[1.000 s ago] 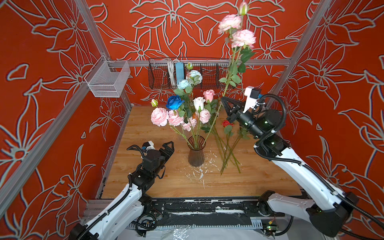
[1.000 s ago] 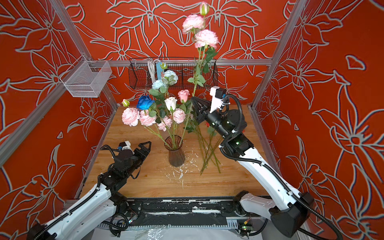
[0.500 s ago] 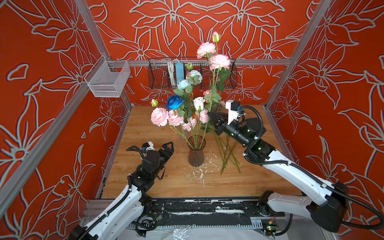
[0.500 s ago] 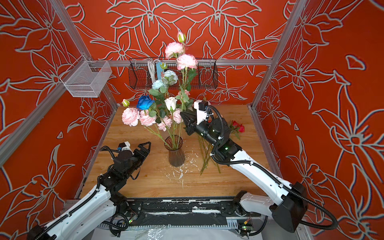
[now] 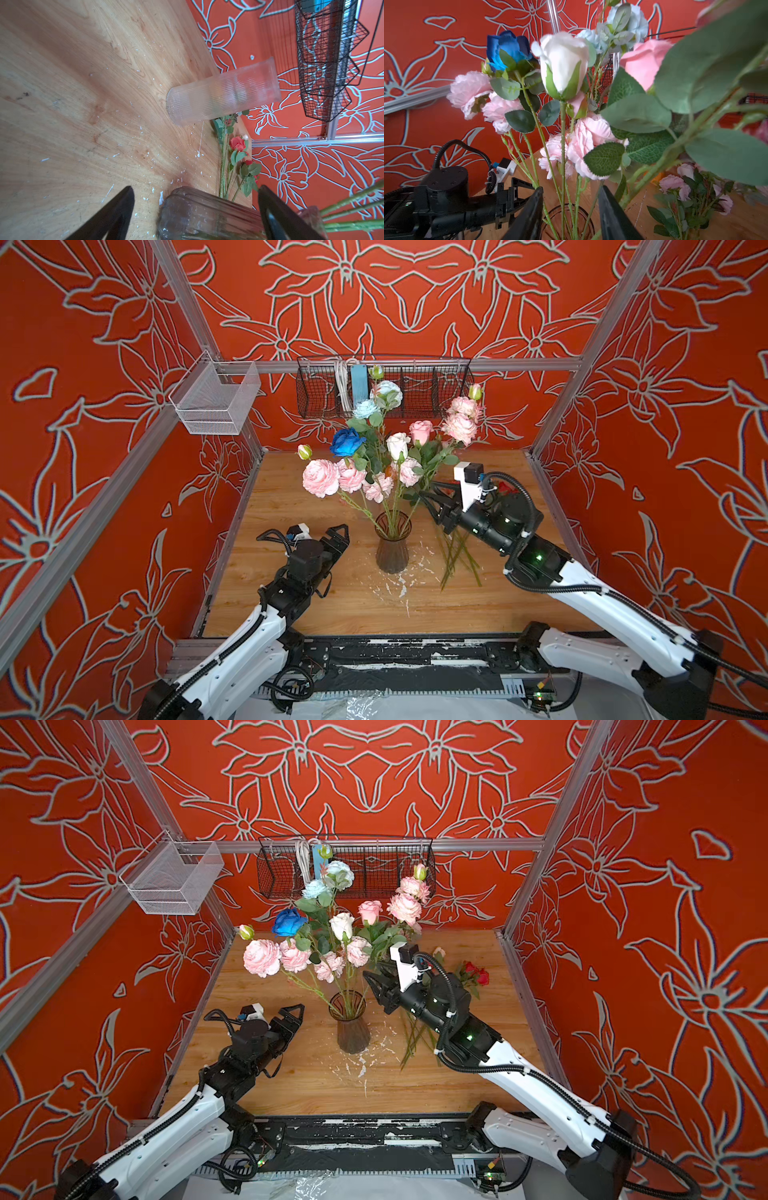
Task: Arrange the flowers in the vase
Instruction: 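Open the right gripper to release the rose and lower it beside the vase base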
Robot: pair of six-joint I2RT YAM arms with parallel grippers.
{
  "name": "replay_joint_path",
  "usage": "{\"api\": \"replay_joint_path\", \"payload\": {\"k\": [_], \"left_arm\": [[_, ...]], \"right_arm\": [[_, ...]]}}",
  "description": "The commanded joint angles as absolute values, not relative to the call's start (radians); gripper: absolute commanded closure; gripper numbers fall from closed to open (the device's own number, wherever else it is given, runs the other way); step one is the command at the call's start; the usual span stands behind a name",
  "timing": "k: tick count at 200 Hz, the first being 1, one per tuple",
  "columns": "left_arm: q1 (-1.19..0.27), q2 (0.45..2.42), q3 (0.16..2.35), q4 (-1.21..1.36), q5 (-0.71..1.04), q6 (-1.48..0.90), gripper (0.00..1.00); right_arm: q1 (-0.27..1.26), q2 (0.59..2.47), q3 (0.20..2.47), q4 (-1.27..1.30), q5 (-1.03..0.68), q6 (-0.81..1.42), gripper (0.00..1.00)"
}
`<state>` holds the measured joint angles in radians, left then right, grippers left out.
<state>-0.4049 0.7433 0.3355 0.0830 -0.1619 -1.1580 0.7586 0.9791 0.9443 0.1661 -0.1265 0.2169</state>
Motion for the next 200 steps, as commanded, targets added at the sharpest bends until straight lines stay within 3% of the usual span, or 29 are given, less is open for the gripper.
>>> {"api": "replay_joint_path", "payload": {"k": [1,64,151,200], "left_arm": [[-0.397,0.758,0.370,0.095,-0.169,-1.182,0.08],[-0.398,0.756,0.411,0.026,-0.192,-1.179,0.08],[-0.397,0.726,0.448,-0.034,-0.240,-1.122,0.08],[-0.397,0.778,0.456,-0.016,-0.218,-1.137,0.08]], "right_arm": [[0.762,0.943,0.920,0.136,-0.116,0.207,0.54],[0.761,0.842,0.972,-0.047,-0.088,0.176,0.52],[0.749,0.624,0.760,-0.212,0.194,0.303,0.55],[0.633,0.681,0.663,-0.208,0.085,0.443,0.56]]}}
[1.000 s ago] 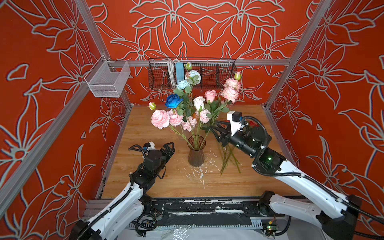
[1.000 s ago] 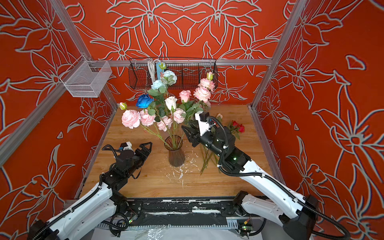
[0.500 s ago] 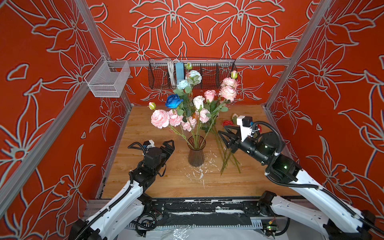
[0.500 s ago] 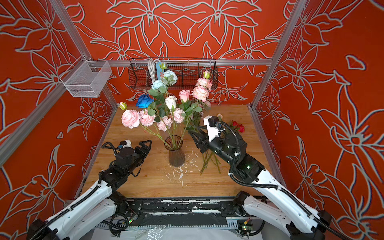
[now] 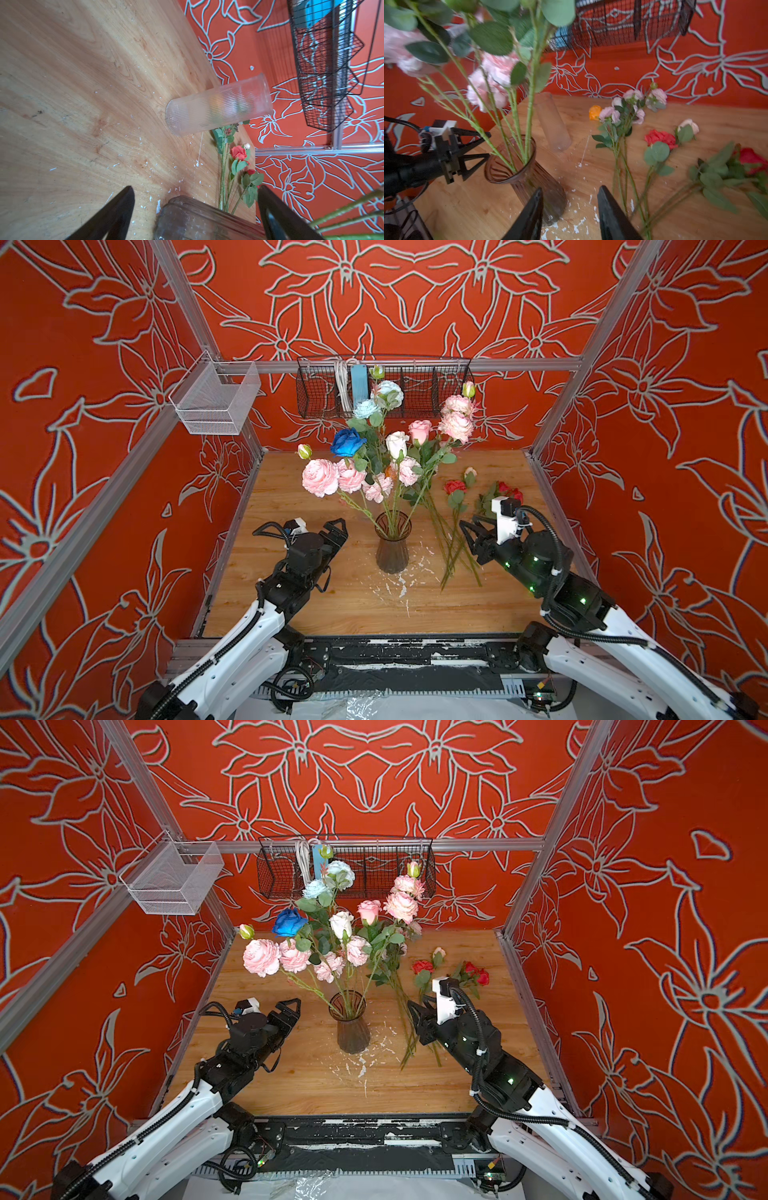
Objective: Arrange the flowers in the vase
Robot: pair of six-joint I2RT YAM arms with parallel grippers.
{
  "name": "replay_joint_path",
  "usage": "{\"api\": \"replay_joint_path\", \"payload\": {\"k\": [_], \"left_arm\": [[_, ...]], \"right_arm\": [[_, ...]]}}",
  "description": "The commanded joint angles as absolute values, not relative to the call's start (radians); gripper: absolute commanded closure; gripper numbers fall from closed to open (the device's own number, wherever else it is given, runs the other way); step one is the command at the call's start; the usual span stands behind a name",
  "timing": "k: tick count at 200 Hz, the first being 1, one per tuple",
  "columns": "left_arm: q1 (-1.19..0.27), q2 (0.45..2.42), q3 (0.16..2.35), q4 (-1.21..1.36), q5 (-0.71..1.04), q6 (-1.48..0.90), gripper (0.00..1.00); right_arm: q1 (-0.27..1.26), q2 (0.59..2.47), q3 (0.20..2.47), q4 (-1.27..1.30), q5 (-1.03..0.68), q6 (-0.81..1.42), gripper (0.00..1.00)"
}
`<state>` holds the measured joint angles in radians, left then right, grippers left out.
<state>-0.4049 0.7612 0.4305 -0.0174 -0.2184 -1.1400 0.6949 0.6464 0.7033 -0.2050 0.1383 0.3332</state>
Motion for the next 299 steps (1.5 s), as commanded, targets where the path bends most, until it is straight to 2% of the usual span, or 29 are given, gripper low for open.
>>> {"api": "replay_joint_path", "payload": {"k": [1,37,79,152,212,252,299], "left_arm": [[-0.398,0.779,0.456,-0.015,-0.218,-1.137,0.08],[-0.396,0.795,0.466,-0.020,-0.214,-1.129,0.08],[-0.397,0.801,0.463,-0.021,-0.224,-1.129,0.08],[-0.397,0.834,0.470,-0.006,-0.210,-1.132,0.08],[-0.397,0.754,0.463,-0.108,-0.194,-1.116,0.08],[-0.398,0.659,0.495,-0.237,-0.148,-1.002,0.09],[-0.398,0.588,0.517,-0.330,-0.137,-0.913,0.09]], "right_arm": [[0.628,0.683,0.661,-0.207,0.080,0.447,0.56],[0.442,0.770,0.558,-0.095,-0.137,0.625,0.57],[0.394,0.893,0.499,0.017,-0.227,0.707,0.57],[0.391,1.075,0.470,0.108,-0.271,0.783,0.59],[0.407,1.370,0.499,0.331,-0.456,0.879,0.65],[0.538,1.513,0.604,0.325,-0.425,0.847,0.67],[0.575,1.646,0.647,0.388,-0.416,0.902,0.68]]}}
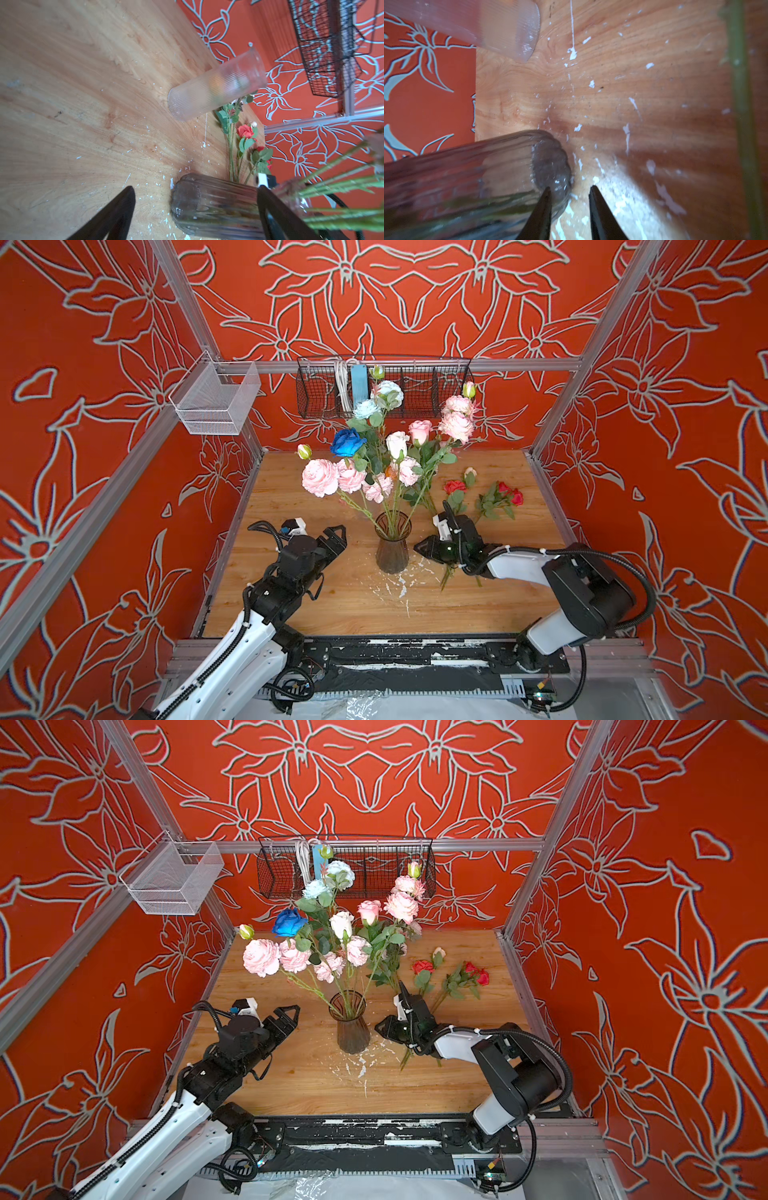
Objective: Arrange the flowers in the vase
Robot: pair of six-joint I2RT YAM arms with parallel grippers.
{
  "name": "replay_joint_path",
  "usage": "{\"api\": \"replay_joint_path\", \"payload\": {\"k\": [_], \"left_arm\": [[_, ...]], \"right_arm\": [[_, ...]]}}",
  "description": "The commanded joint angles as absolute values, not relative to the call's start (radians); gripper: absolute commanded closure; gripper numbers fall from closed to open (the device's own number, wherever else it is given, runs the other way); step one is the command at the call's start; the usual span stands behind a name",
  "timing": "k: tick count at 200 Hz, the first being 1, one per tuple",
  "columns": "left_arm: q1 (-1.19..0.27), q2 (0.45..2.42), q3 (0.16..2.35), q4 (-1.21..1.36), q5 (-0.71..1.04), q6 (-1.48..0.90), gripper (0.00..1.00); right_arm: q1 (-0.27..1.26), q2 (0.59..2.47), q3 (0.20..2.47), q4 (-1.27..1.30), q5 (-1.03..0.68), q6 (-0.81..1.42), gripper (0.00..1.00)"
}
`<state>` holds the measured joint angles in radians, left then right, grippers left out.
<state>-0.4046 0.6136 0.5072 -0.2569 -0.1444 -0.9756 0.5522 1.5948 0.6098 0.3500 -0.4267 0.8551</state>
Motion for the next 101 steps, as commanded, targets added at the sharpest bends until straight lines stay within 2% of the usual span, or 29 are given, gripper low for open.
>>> {"api": "replay_joint_path", "payload": {"k": [1,68,101], "left_arm": [[-0.398,0.588,0.516,-0.330,-0.137,-0.913,0.09],[-0.396,0.505,0.466,-0.346,-0.031,-0.919,0.09],[-0.398,0.412,0.358,-0.370,0.011,-0.992,0.10]], "right_arm": [[0.576,1.648,0.649,0.388,-0.415,0.904,0.68],[0.645,1.685,0.718,0.347,-0.369,0.931,0.69],[0.686,1.747,0.779,0.369,-0.361,0.968,0.69]]}}
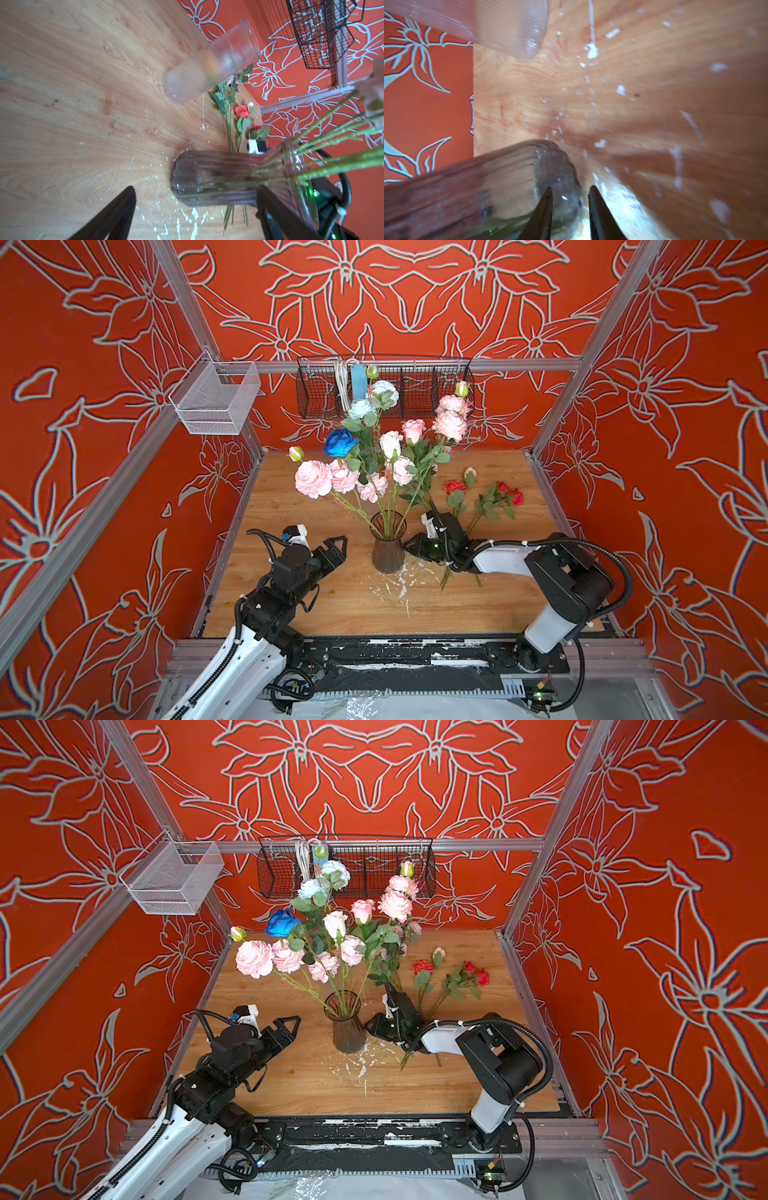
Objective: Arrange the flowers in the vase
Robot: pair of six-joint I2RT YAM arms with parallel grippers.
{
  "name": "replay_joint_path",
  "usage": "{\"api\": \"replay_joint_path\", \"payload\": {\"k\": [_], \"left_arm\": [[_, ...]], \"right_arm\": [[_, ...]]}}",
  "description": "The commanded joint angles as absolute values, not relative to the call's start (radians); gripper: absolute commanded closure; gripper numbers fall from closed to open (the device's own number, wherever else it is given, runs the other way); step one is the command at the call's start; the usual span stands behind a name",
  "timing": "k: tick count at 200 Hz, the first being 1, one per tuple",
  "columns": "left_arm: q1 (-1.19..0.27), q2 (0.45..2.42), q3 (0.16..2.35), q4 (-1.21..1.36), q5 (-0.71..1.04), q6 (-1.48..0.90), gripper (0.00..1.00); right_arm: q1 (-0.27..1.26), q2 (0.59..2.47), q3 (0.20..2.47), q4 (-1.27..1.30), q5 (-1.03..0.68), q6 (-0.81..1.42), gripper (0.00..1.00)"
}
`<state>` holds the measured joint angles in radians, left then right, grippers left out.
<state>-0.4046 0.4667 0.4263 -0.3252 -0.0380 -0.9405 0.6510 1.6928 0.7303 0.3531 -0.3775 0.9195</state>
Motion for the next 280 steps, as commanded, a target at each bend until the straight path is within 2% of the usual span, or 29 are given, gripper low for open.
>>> {"api": "replay_joint_path", "payload": {"k": [1,43,79,106,130,197,280], "left_arm": [[-0.398,0.409,0.354,-0.369,0.012,-0.993,0.10],[-0.398,0.319,0.320,-0.478,0.066,-0.958,0.11],[-0.399,0.282,0.331,-0.544,0.105,-0.928,0.11],[-0.397,0.299,0.344,-0.538,0.130,-0.910,0.12],[-0.399,0.320,0.379,-0.538,0.143,-0.877,0.11],[-0.398,0.284,0.424,-0.572,0.128,-0.865,0.08],[-0.399,0.282,0.502,-0.663,0.166,-0.852,0.12]], "right_arm": [[0.686,1.750,0.782,0.370,-0.360,0.968,0.69],[0.734,1.811,0.852,0.381,-0.323,0.990,0.69],[0.738,1.759,0.828,0.352,-0.269,0.952,0.68],[0.733,1.668,0.754,0.333,-0.265,0.911,0.54],[0.733,1.600,0.677,0.316,-0.259,0.898,0.49],[0.789,1.565,0.603,0.379,-0.294,0.867,0.48],[0.816,1.656,0.741,0.412,-0.307,0.859,0.48]]}}
